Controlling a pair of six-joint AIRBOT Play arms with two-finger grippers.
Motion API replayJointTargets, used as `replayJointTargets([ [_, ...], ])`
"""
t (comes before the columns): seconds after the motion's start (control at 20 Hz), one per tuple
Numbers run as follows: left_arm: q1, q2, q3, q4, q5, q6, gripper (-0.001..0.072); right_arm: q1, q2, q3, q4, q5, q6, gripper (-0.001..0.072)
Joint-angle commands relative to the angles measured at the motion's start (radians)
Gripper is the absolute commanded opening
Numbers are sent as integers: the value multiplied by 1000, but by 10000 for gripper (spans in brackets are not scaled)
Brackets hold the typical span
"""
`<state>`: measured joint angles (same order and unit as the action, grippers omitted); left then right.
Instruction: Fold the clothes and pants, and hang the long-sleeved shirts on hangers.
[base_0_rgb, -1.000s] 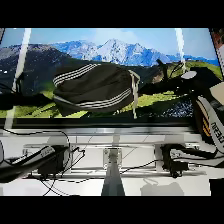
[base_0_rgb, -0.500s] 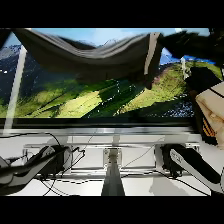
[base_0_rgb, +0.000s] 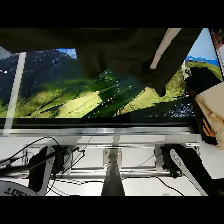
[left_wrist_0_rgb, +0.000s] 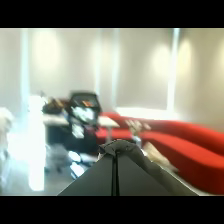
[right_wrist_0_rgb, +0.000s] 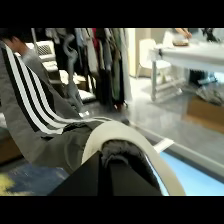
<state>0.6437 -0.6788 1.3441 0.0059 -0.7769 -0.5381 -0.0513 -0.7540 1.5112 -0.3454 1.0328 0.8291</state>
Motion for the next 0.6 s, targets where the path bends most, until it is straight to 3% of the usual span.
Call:
replayJointTargets([
  [0.0,18,96,2,27,170,75,7,0,35,9,106,-5,0,19],
  [0.15,17,105,1,153,165,69,7,0,21,8,94,-6,0,19],
  [0.25,17,63,1,234,89,64,6,0,-10,2,15,-28,16,19],
  [0.4,-6,-83,-1,357,-182,-74,4,0,-123,-14,-270,-30,229,18],
  [0.55,-181,-282,-2,650,-256,-173,4,0,-292,-60,-375,5,309,19],
])
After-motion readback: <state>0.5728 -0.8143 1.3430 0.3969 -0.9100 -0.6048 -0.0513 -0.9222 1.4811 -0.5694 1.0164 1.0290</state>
